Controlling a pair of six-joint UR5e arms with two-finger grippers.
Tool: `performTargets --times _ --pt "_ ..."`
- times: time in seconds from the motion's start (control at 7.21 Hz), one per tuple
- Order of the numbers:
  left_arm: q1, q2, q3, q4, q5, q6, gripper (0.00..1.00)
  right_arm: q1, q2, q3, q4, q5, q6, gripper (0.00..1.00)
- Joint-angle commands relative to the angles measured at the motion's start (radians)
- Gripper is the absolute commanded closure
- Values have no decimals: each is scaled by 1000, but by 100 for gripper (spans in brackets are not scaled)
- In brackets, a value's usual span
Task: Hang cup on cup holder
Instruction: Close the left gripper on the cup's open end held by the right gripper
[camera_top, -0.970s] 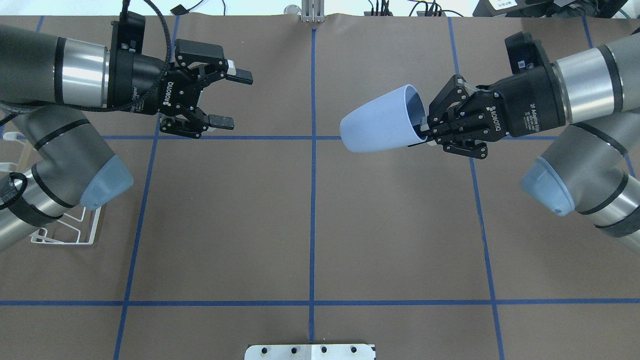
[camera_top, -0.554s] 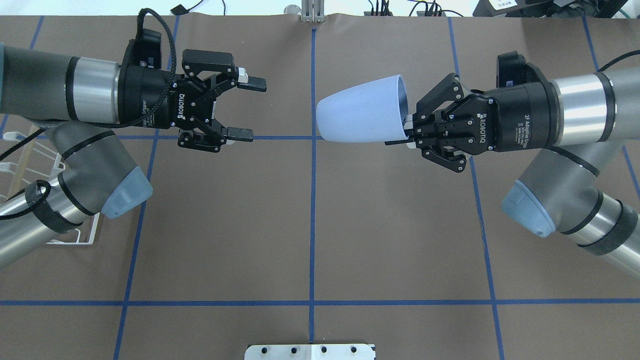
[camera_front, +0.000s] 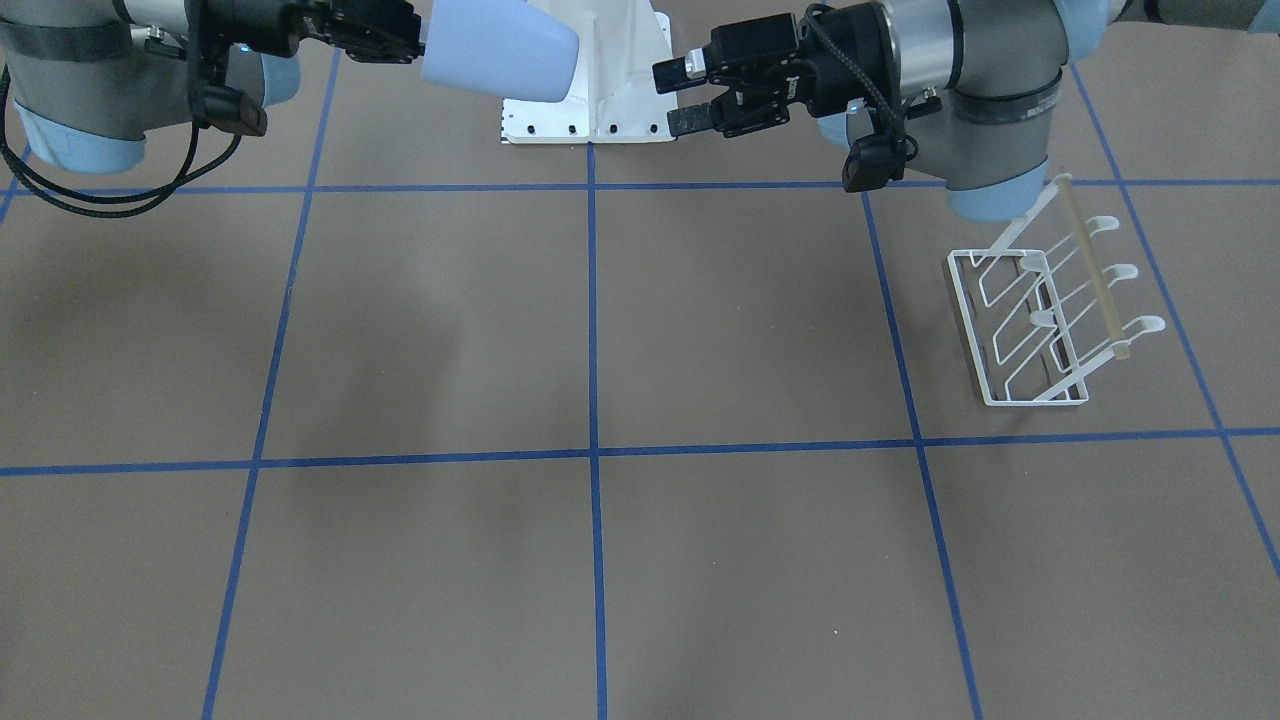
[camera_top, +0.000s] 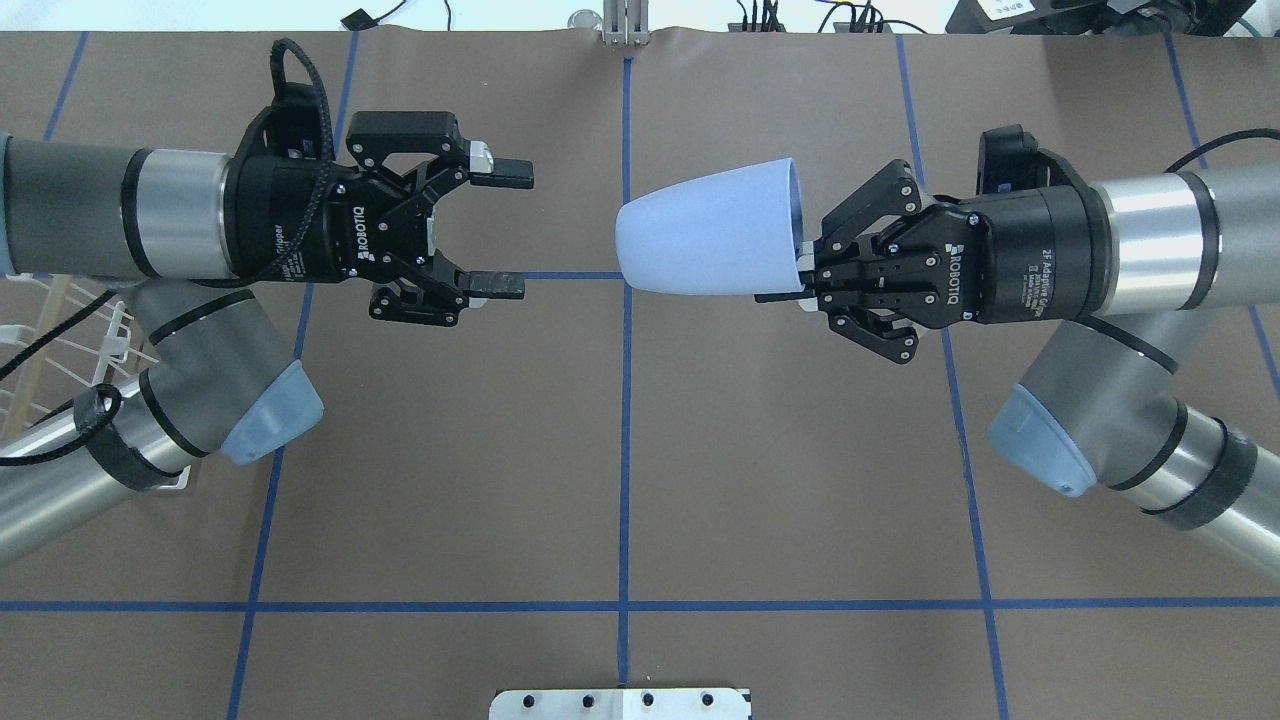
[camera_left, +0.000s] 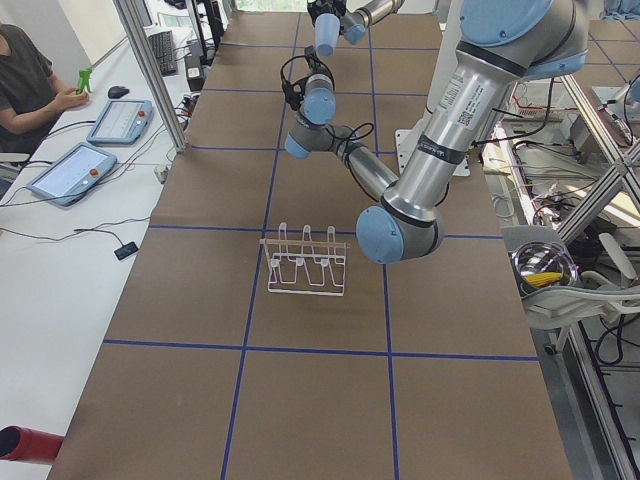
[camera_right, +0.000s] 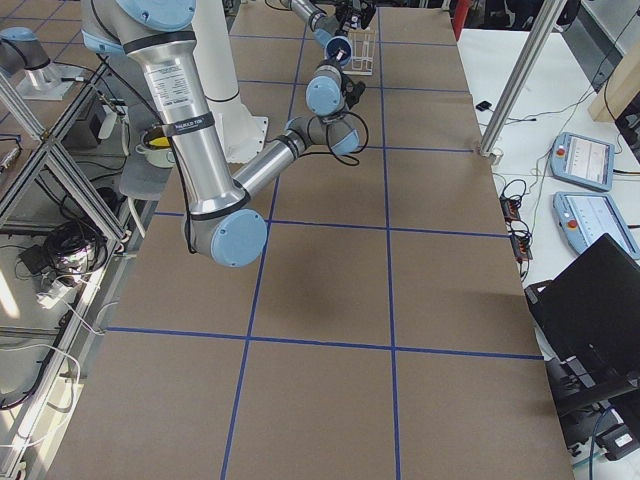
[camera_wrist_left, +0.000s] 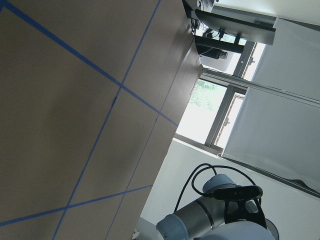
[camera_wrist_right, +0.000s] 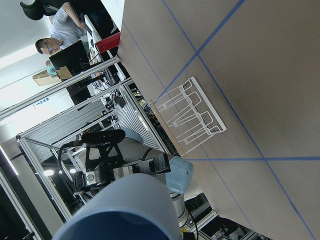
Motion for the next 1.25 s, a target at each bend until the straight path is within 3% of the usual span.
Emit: performTargets --times 0.0,0.14,0.69,1.11 --pt "24 -2 -10 -27 35 -48 2 -21 0 2 33 -43 22 100" --pt "24 -2 -27 -28 37 -55 2 -41 3 4 36 -71 22 100" --pt "67 6 -96 -33 188 -159 2 -110 5 -4 120 -158 70 100" --pt "67 7 -92 -33 190 -159 2 -124 6 -5 148 -195 99 100"
